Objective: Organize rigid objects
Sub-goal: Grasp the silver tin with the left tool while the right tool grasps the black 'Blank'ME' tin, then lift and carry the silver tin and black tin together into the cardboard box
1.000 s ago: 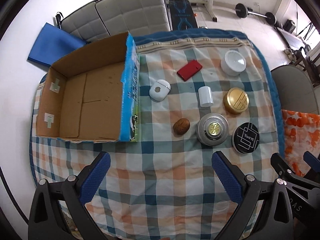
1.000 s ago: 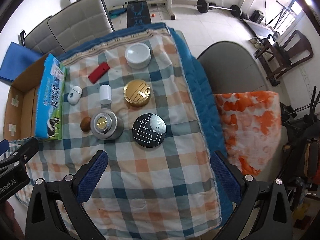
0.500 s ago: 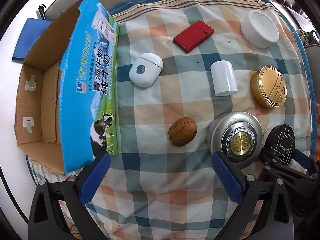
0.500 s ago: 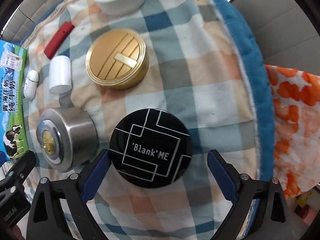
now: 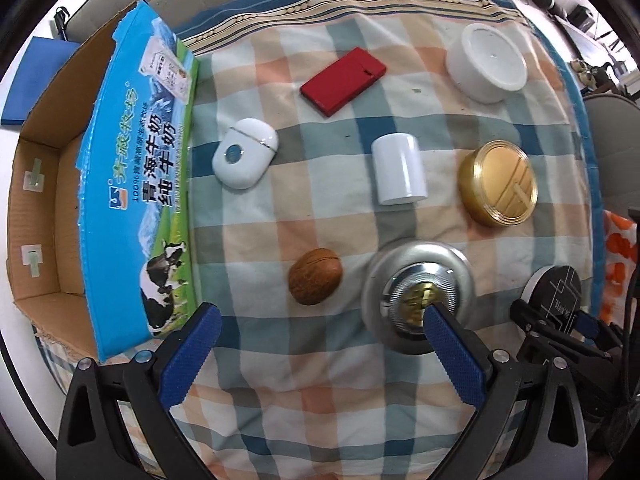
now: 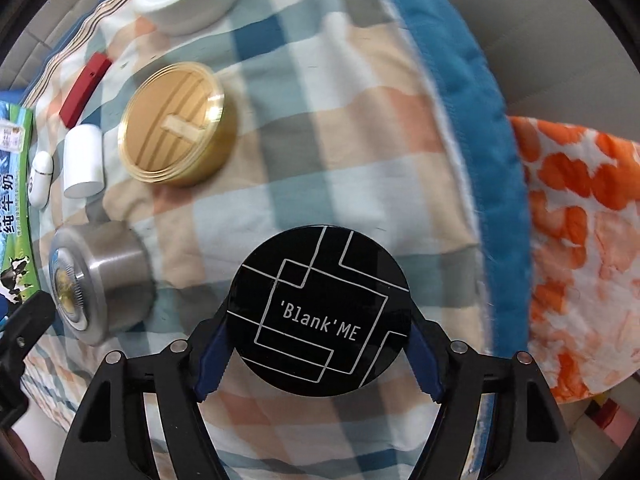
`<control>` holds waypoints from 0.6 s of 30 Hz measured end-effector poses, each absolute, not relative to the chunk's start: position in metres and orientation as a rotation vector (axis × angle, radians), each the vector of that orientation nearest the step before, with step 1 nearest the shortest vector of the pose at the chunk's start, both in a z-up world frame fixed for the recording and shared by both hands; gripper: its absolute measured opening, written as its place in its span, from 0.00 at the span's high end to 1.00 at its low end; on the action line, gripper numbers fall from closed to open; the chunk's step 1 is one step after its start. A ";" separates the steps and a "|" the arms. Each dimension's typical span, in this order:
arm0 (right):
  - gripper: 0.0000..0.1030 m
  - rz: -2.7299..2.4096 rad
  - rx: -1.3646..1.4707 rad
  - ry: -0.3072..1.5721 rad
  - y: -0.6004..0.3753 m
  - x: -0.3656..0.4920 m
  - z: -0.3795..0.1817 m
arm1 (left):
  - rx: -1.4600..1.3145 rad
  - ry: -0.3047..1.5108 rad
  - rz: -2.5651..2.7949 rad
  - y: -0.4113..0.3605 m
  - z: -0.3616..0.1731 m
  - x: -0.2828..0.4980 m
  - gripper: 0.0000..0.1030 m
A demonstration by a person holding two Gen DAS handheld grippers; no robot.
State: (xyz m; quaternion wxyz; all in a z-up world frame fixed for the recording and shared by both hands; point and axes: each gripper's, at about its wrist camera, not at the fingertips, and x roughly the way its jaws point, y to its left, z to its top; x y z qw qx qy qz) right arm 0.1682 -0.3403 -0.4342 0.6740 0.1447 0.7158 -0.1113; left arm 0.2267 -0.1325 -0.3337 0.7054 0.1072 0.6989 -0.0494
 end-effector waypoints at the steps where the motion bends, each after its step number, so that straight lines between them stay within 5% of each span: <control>1: 0.25 -0.253 0.323 1.614 -0.344 0.166 -0.436 | 0.235 1.559 -0.121 -0.137 -0.334 0.226 0.00; 18: 0.24 -0.259 0.335 1.616 -0.372 0.144 -0.431 | 0.310 1.635 -0.237 -0.197 -0.383 0.239 0.03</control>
